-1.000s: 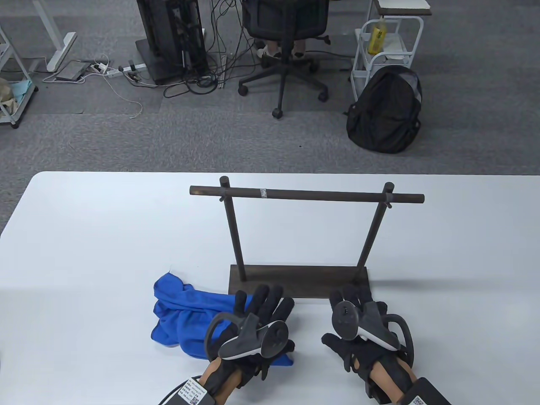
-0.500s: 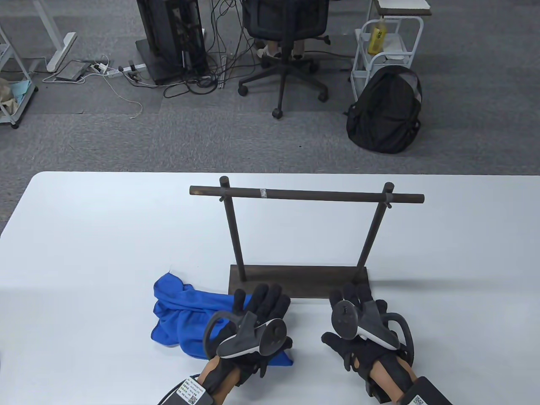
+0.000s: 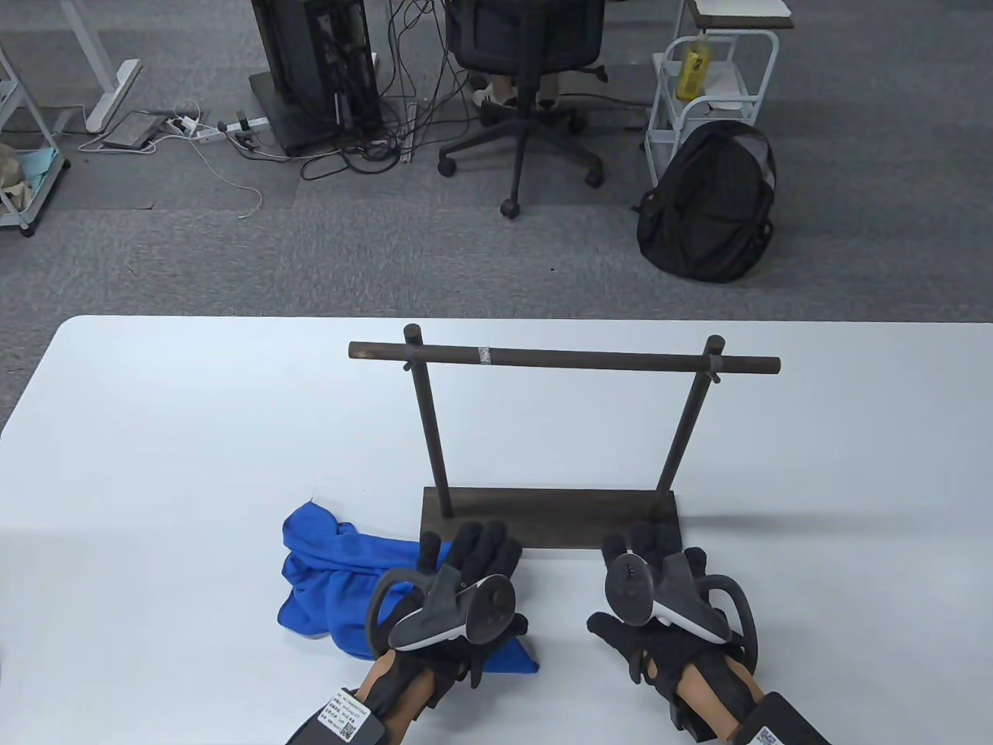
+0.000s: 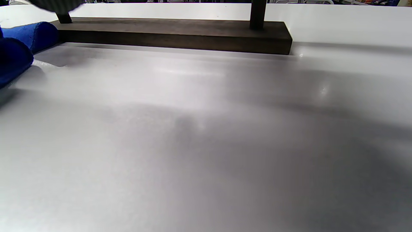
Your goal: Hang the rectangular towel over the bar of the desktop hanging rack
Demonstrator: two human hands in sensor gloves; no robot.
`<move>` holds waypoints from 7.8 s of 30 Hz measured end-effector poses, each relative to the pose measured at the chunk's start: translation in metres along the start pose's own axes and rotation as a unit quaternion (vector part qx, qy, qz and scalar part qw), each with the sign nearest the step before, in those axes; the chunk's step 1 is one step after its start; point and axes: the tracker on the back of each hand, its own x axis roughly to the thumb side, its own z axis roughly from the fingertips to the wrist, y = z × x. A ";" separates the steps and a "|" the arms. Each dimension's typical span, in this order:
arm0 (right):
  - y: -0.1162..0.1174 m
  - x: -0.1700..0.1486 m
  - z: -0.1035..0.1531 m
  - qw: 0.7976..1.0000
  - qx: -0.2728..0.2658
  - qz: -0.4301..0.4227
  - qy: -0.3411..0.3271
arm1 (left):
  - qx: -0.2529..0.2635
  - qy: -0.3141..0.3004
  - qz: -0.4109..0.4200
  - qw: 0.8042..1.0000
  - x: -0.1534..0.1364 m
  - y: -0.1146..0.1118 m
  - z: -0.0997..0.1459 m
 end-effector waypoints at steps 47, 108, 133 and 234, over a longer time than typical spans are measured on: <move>0.004 -0.010 -0.001 1.000 0.021 -0.004 0.021 | -0.124 0.277 -0.175 0.937 -0.217 -0.006 -0.002; -0.034 -0.069 -0.016 0.934 -0.078 -0.336 -0.089 | 0.221 0.090 -0.204 0.950 0.025 0.200 0.024; -0.141 -0.074 0.079 0.862 -0.427 -0.243 -0.125 | 0.297 0.106 0.116 0.942 -0.106 0.150 0.066; -0.066 -0.152 -0.093 0.743 -0.063 -0.665 0.030 | 0.028 0.124 0.665 0.736 -0.174 0.056 -0.033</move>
